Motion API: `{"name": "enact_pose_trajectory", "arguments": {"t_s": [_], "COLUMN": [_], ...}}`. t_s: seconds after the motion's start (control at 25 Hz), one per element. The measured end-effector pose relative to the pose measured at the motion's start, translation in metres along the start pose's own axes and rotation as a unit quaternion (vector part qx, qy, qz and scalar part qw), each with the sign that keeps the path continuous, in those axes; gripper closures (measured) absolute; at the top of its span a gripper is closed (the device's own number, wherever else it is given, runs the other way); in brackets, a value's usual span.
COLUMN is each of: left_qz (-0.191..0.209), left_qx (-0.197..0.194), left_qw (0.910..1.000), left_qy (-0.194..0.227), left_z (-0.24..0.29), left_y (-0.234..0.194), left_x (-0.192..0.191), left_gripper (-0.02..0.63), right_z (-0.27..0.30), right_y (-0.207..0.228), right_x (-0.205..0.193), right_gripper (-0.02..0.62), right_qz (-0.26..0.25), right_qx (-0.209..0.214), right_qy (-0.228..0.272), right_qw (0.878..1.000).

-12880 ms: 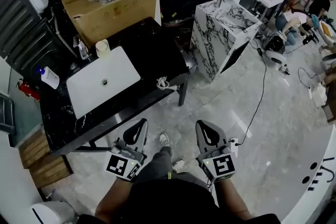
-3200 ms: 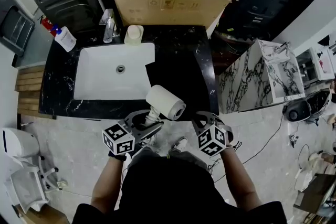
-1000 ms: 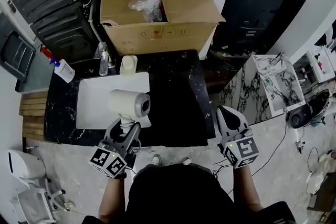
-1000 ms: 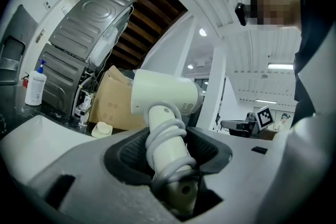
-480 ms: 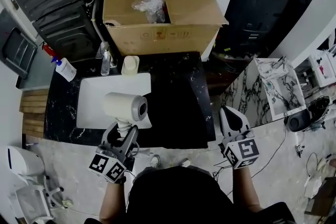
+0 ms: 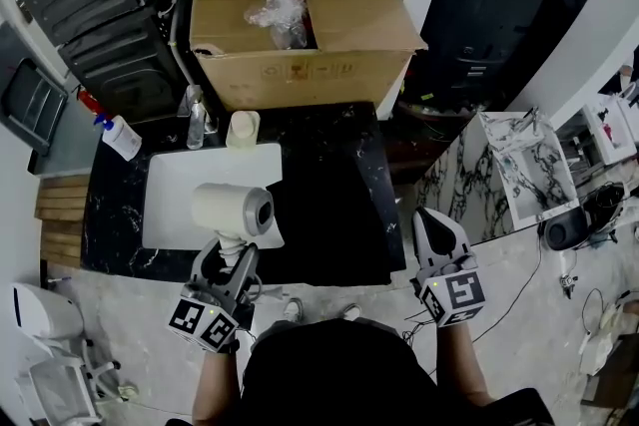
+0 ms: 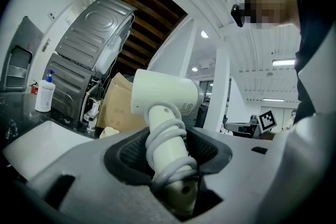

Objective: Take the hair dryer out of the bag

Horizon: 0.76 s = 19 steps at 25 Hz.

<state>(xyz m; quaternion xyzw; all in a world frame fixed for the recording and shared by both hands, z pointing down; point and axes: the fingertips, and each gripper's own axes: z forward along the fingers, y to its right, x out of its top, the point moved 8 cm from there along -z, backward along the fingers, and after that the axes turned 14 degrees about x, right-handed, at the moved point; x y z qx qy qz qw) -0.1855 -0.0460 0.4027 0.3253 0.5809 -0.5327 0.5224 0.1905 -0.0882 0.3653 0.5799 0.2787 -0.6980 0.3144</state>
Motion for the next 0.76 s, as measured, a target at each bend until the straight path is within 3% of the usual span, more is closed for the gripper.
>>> {"name": "enact_pose_trajectory", "arguments": {"t_s": [0.76], "left_qz": [0.006], "left_qx": [0.010], "left_qw": [0.9999], "left_qy": [0.003], "left_z": [-0.014], "left_y": [-0.002], "left_x": [0.004], "left_gripper": [0.382], "right_z": [0.009], "right_y": [-0.016], "right_x": [-0.006], "right_gripper": [0.583], "right_qz": [0.002], "right_qx": [0.025], "right_qy": [0.001], "right_qw": [1.000]}}
